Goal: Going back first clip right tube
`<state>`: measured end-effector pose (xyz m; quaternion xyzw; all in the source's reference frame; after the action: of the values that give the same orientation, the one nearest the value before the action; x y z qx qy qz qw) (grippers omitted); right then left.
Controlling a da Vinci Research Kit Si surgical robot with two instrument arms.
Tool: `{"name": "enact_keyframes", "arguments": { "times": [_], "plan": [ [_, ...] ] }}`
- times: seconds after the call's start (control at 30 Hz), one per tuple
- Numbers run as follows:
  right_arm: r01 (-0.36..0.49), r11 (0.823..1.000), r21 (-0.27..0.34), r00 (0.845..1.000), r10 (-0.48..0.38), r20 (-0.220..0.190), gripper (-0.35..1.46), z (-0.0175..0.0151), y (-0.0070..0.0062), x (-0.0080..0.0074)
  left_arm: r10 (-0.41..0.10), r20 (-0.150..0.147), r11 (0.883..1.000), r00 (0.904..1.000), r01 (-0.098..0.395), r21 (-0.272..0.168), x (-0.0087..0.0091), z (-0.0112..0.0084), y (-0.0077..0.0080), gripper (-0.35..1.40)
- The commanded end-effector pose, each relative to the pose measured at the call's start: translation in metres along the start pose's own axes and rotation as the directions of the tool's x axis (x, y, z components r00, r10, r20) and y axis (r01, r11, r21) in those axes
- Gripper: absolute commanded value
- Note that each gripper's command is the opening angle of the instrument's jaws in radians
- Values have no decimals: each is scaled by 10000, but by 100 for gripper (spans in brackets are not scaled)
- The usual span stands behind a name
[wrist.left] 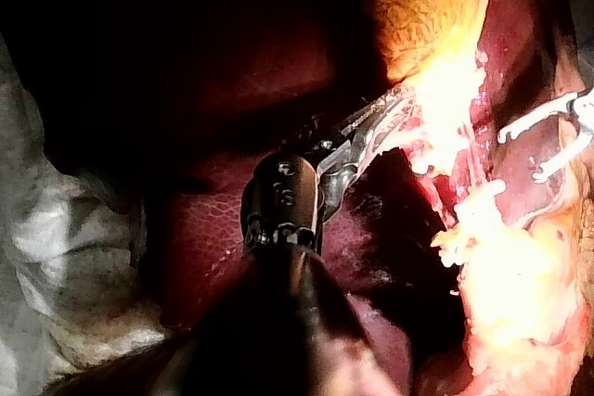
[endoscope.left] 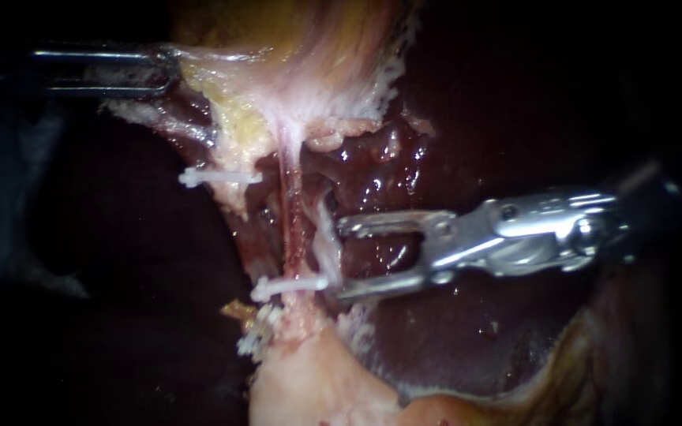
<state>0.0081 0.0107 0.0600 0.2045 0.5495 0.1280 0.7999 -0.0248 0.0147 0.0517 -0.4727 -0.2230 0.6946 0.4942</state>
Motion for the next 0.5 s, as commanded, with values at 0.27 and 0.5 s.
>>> {"name": "enact_keyframes", "arguments": {
  "times": [0.27,0.5],
  "plan": [
    [287,9995,-128,9996,-287,31,50,-38,4,6,14,-20,10000,10000,-14,30,-2,5,0,-35],
    [303,9995,-108,9995,-303,30,50,-41,2,5,125,147,9999,9998,-125,-17,-20,28,-3,-35]
  ]
}}
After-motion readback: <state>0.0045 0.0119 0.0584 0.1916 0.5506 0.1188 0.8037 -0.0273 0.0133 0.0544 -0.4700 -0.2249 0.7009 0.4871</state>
